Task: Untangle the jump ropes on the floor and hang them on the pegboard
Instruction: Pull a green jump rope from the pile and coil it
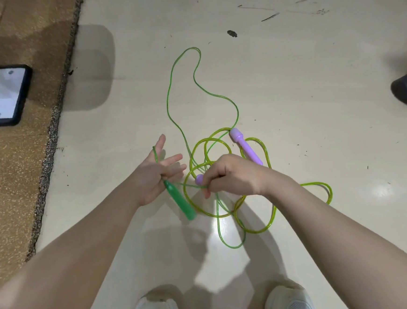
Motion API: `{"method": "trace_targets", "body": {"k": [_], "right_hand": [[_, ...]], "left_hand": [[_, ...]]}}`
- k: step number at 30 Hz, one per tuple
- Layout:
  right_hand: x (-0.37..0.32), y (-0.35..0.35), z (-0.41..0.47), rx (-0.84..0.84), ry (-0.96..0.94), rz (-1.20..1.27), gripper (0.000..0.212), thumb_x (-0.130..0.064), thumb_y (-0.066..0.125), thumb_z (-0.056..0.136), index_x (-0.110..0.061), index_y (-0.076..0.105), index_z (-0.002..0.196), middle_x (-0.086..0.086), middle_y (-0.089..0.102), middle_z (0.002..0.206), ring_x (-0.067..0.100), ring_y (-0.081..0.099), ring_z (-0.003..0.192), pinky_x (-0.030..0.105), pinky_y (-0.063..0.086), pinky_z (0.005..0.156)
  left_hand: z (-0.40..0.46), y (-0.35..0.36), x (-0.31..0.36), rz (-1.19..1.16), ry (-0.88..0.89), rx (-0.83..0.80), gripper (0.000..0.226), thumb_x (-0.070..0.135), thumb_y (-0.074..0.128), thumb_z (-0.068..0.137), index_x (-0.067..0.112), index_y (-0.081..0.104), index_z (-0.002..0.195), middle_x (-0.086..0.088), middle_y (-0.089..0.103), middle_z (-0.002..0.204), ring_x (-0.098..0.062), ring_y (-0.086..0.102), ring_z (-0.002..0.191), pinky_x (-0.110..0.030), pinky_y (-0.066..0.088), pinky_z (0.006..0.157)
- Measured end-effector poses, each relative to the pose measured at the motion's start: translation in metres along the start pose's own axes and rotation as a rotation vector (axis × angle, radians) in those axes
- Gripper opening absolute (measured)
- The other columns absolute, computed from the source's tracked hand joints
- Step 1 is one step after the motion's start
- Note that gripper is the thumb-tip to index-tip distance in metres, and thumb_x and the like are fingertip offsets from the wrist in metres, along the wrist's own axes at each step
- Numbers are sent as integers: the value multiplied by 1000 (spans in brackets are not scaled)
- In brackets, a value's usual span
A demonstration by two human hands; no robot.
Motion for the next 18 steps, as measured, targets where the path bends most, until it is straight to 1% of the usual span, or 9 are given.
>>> {"method": "trace_targets", "body": {"k": [2,3,6,8,11,13,15,16,18], "right_hand": [[-5,-1,-1,8,-27,111,20,-9,51,82,-12,70,78,0,52,46,10,51,51,31,36,58],[-7,-4,0,46,-42,200,18,-7,50,86,-8,67,82,-7,49,45,4,46,46,22,35,54],[7,-28,5,394,-30,446,18,-8,52,93,-11,61,78,-16,53,53,-4,47,48,6,34,52],[31,-42,6,622,25,479,18,-11,57,90,-18,60,74,-20,50,47,-3,44,47,10,34,54],[67,-44,2,813,128,573,19,-16,63,87,-16,57,69,-8,42,57,9,37,56,26,34,61],[84,-33,1,782,187,624,19,-19,63,86,-16,58,69,-3,41,61,12,36,56,27,34,61],[85,-12,6,564,217,593,16,-28,66,79,-15,63,69,3,49,59,11,41,53,23,35,54],[83,1,9,441,229,549,19,-33,64,75,-15,64,69,9,54,59,12,43,50,22,34,49],[76,24,11,247,248,433,25,-32,55,86,-15,63,69,11,58,59,10,44,42,20,33,42]], "left_hand": [[-1,9,-5,122,-40,-40,79,-12,37,92,48,23,141,1,46,141,-20,65,102,-42,47,99],[-4,18,-6,147,-64,-79,74,-8,37,94,49,25,140,4,59,127,-20,69,89,-44,48,96],[-16,45,-5,185,-112,-229,48,3,40,96,31,41,135,0,73,97,-20,63,47,-26,53,56],[-18,53,-5,166,-168,-293,36,17,35,98,16,52,130,-8,71,80,-8,34,27,-14,28,35],[-25,64,-11,53,-360,-499,68,60,20,91,12,59,120,-5,54,48,0,19,21,-11,9,34],[-41,78,-13,19,-461,-733,72,70,36,81,16,58,124,-4,55,48,3,25,21,-7,13,32],[-54,90,-10,9,-442,-868,63,60,64,73,23,58,123,-5,61,60,5,30,23,-6,20,29],[-53,92,-5,16,-384,-854,57,53,68,73,25,57,122,-5,64,68,5,30,24,-7,21,28],[-41,95,9,-10,-225,-694,40,37,55,83,32,54,123,-7,68,87,3,32,27,-8,19,30]]}}
Point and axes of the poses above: each hand's wrist, its own z-axis towards the middle knuckle, its own y-axis out of the palm, x = y × z, the point moved 7 cm from there along z, towards the middle knuckle
